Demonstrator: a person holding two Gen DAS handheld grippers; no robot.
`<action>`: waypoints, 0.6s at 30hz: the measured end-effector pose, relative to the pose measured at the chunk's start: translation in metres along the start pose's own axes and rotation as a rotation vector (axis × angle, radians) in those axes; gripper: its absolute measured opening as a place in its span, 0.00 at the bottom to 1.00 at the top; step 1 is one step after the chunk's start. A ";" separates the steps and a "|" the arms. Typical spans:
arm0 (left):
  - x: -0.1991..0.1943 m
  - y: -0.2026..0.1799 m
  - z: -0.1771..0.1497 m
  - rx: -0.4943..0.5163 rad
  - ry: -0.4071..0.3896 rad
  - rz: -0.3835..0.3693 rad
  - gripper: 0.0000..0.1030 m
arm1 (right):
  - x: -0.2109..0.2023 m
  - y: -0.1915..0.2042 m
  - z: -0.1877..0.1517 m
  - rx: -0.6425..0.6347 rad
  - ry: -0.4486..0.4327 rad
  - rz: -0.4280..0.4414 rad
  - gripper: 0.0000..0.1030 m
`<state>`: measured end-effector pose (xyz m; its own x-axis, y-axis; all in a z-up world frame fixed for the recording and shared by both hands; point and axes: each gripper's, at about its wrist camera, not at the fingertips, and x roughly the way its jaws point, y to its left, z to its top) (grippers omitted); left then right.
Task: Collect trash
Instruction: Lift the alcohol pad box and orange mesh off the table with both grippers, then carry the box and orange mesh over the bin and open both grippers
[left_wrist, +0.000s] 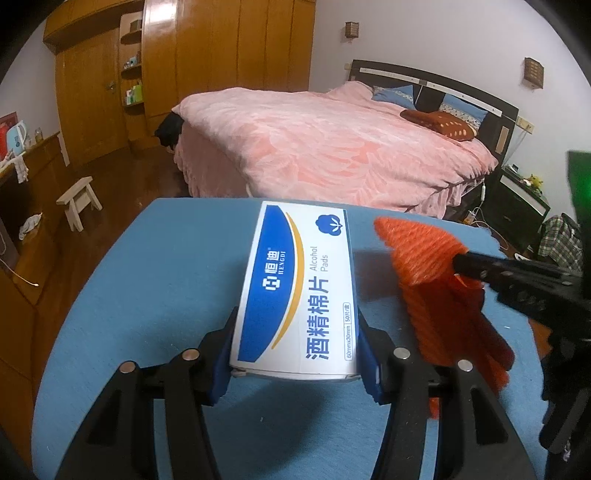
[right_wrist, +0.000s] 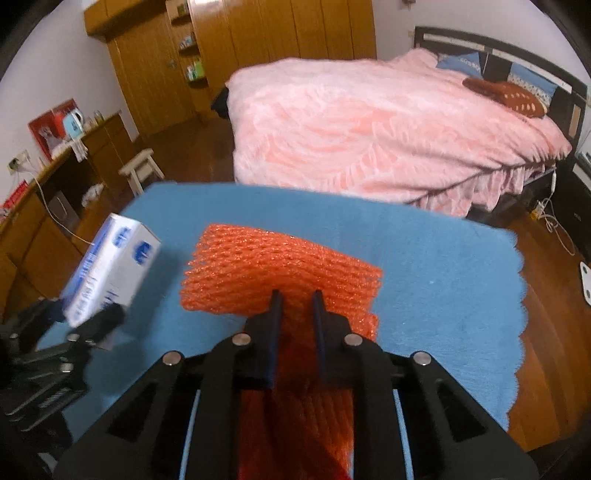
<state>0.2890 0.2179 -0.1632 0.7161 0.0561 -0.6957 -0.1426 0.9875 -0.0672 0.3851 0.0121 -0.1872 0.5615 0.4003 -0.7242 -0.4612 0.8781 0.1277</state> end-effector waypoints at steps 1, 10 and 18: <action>-0.003 -0.001 0.001 0.001 -0.008 0.000 0.54 | -0.010 0.000 0.000 0.003 -0.018 0.004 0.15; -0.049 -0.026 0.007 0.016 -0.086 -0.023 0.54 | -0.084 -0.004 -0.013 0.028 -0.131 -0.010 0.15; -0.095 -0.064 -0.006 0.062 -0.125 -0.055 0.54 | -0.147 -0.025 -0.053 0.104 -0.177 -0.054 0.15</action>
<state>0.2258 0.1481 -0.0970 0.8019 0.0158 -0.5973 -0.0613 0.9966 -0.0560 0.2774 -0.0826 -0.1200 0.6999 0.3833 -0.6027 -0.3588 0.9183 0.1674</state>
